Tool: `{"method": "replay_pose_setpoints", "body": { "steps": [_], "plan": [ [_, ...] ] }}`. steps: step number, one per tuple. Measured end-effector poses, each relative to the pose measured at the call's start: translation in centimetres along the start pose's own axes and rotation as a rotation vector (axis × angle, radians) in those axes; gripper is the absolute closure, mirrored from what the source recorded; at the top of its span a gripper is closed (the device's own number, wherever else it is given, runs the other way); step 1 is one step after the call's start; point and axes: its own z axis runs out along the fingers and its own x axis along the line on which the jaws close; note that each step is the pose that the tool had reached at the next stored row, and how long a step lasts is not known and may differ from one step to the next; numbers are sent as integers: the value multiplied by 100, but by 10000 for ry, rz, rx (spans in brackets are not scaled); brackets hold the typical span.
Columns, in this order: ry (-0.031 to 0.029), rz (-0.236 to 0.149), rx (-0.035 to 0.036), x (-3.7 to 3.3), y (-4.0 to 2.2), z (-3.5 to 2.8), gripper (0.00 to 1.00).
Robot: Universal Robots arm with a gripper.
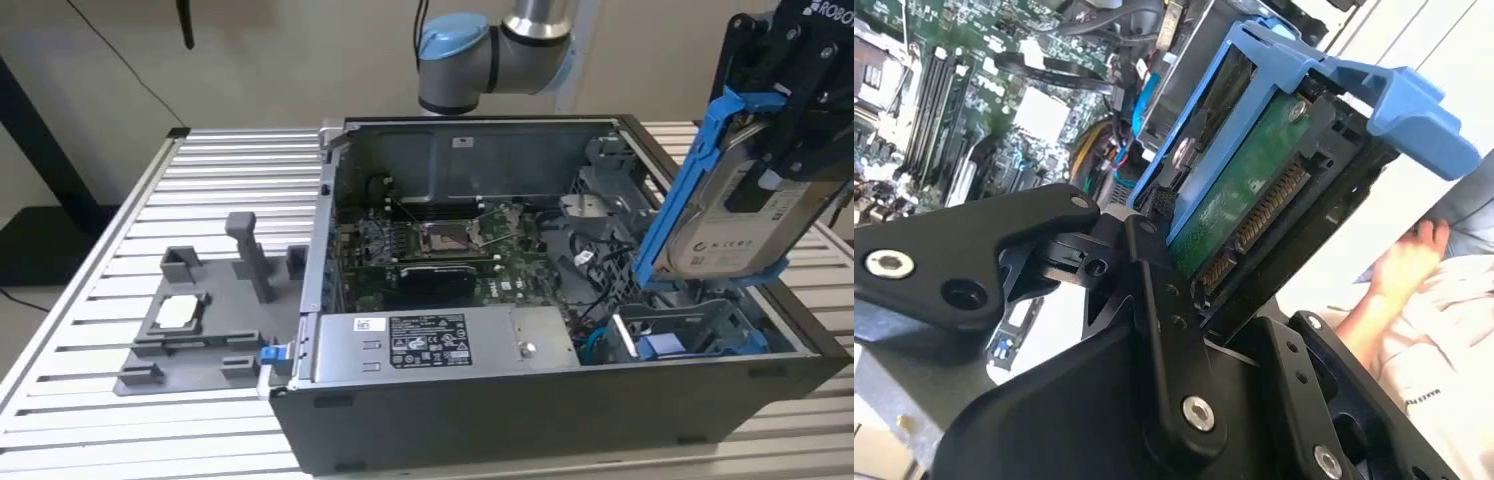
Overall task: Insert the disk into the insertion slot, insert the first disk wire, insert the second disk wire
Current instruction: 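Insert the disk into the insertion slot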
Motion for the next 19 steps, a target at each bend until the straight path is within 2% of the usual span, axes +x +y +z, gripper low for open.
{"method": "replay_pose_setpoints", "body": {
  "steps": [2,4,9,15,17,19],
  "plan": [
    [-93,-5,-2,11,-8,21,68],
    [-144,-6,-6,23,-29,48,68],
    [-160,-4,-125,65,-128,94,68],
    [-159,-15,-400,100,-220,148,68],
    [-155,-36,-434,103,-228,180,68],
    [-152,-48,-439,104,-230,216,68]
  ]
}}
